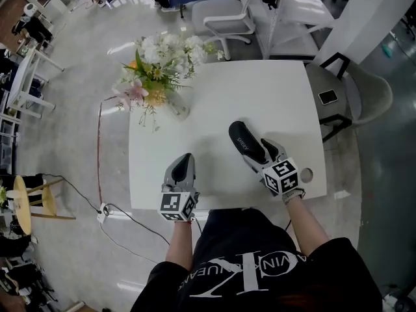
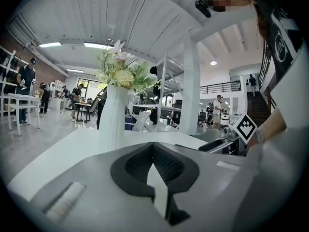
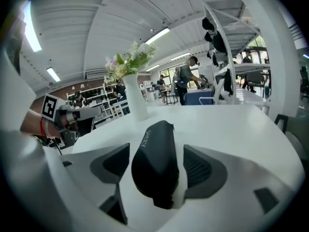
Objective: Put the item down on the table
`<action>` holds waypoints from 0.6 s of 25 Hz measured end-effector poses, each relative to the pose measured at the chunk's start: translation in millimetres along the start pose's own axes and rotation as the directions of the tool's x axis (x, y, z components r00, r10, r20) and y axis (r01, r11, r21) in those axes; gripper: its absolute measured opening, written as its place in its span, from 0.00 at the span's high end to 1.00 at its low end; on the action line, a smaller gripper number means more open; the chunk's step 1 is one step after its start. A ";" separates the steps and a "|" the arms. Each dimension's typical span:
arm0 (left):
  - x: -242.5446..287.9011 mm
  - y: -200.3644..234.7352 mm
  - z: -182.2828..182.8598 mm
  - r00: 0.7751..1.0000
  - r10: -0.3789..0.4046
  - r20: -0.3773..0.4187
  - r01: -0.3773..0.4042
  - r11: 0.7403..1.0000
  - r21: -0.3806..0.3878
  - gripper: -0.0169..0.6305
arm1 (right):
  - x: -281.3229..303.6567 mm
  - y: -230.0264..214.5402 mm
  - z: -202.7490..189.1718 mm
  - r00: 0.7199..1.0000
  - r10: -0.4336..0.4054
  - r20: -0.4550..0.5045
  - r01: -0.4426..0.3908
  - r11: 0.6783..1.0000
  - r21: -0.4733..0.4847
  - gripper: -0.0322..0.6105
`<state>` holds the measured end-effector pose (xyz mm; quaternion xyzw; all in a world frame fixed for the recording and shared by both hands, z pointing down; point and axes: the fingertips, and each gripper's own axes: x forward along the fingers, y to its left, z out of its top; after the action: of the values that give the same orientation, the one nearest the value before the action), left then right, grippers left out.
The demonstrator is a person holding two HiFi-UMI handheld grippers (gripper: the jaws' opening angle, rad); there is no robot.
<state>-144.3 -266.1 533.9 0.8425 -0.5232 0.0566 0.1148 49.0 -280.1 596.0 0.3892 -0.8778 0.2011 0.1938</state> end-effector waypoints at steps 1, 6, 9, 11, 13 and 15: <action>0.5 -0.7 1.2 1.000 -0.001 0.002 0.001 1.000 -0.001 0.95 | -1.8 0.3 3.0 1.000 0.003 0.013 -0.003 1.000 0.001 0.46; 3.2 -2.0 3.2 1.000 -0.011 0.017 0.011 1.000 0.011 0.95 | -12.8 1.0 21.4 0.997 0.007 0.080 -0.006 1.000 -0.013 0.46; 4.5 -4.9 7.1 1.000 -0.016 0.027 0.016 1.000 0.008 0.95 | -21.0 1.4 31.9 0.994 -0.003 0.113 0.007 0.999 -0.035 0.50; 5.5 -7.2 11.3 0.999 -0.019 0.034 0.019 1.000 0.006 0.95 | -27.0 -0.6 39.0 0.990 -0.021 0.137 0.027 0.999 -0.041 0.61; 6.2 -8.1 15.7 0.999 -0.020 0.041 0.020 1.000 0.006 0.95 | -32.6 -2.9 46.4 0.987 -0.038 0.158 0.045 0.998 -0.045 0.70; 7.2 -8.3 20.2 0.998 -0.024 0.051 0.023 1.000 0.010 0.95 | -38.1 -5.8 53.9 0.983 -0.052 0.175 0.062 0.997 -0.051 0.78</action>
<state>-134.2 -274.0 514.7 0.8503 -0.5158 0.0362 0.0982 67.2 -287.8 532.7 0.4248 -0.8851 0.1359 0.1331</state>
